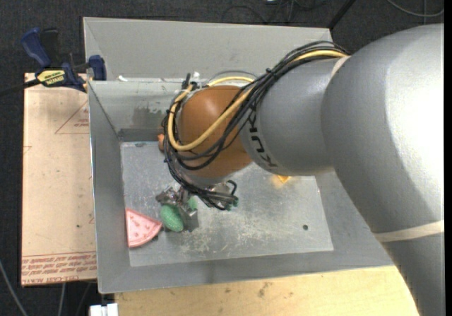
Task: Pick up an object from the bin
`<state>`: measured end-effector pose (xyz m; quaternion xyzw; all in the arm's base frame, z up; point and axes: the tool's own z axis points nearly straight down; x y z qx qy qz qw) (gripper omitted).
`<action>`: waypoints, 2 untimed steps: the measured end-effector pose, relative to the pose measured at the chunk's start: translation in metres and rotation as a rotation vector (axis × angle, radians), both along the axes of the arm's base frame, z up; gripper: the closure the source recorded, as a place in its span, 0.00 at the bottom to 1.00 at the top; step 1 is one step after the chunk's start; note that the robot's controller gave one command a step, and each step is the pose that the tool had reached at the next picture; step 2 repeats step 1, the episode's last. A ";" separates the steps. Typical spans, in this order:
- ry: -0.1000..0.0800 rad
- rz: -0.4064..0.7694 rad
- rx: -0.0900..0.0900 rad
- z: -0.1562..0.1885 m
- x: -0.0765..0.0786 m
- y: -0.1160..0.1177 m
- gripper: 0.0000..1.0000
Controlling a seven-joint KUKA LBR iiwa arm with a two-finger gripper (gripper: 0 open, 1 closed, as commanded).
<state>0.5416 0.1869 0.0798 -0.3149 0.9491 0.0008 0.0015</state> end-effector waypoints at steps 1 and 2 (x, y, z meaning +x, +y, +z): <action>0.003 -0.037 -0.002 0.201 -0.013 -0.030 1.00; 0.003 -0.037 -0.002 0.201 -0.013 -0.030 1.00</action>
Offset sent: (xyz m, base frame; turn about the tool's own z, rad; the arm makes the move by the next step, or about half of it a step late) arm 0.0000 0.0000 0.0000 0.0000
